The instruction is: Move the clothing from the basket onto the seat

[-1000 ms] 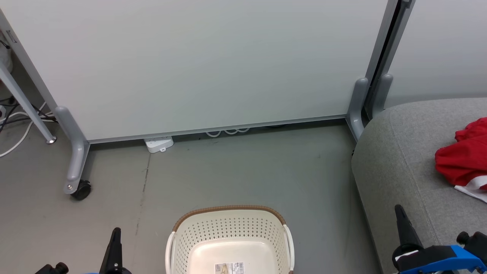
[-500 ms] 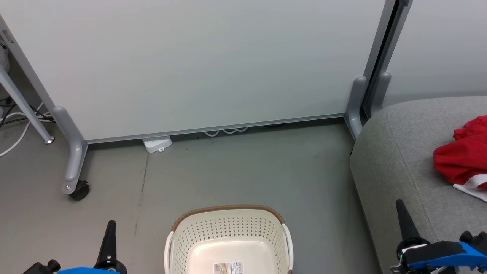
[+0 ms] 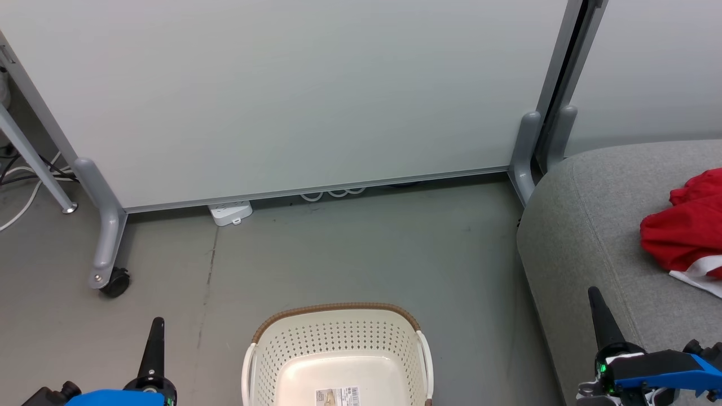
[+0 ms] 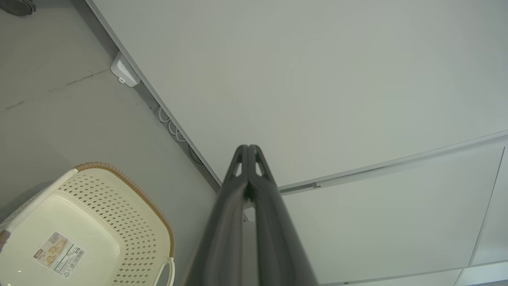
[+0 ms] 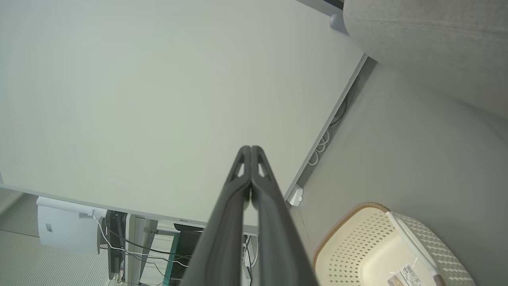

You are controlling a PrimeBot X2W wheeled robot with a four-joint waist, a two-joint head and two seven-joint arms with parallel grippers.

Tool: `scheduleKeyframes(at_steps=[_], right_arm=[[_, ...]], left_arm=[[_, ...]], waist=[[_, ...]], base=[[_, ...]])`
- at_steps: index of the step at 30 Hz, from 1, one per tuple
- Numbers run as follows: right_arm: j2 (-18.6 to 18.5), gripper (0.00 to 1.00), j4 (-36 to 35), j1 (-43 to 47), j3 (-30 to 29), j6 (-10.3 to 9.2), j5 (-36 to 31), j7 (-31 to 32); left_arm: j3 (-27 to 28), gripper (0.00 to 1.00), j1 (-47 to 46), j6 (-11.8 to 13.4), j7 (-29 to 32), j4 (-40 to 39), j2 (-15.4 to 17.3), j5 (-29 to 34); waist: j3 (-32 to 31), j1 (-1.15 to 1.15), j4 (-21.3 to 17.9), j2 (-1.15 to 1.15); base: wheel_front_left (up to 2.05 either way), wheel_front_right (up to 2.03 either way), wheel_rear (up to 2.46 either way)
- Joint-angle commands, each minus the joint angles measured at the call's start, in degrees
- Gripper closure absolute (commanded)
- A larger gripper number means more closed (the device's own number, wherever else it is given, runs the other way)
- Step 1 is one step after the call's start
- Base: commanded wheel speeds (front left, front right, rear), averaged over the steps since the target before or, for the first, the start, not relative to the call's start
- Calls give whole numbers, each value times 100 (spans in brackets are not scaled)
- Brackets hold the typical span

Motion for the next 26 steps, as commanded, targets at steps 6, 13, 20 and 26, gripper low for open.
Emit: scheduleKeyframes(at_steps=[6,13,20,26], right_arm=[[-20,100,-12,-143,-20,-2,406,59],[-21,100,7,-196,-26,-2,783,98],[-22,100,23,-234,-31,-2,1142,128],[-22,100,39,-274,-36,-2,1436,161]], left_arm=[[80,100,-153,-10,100,-94,21,-345],[136,100,-199,-10,196,-129,15,-661],[183,100,-227,-11,277,-164,9,-962],[223,100,-251,-12,349,-189,5,-1210]], waist=[[7,0,-14,0],[15,0,-30,0],[23,0,-47,0],[30,0,-61,0]], base=[[0,0,0],[0,0,0],[0,0,0],[0,0,0]])
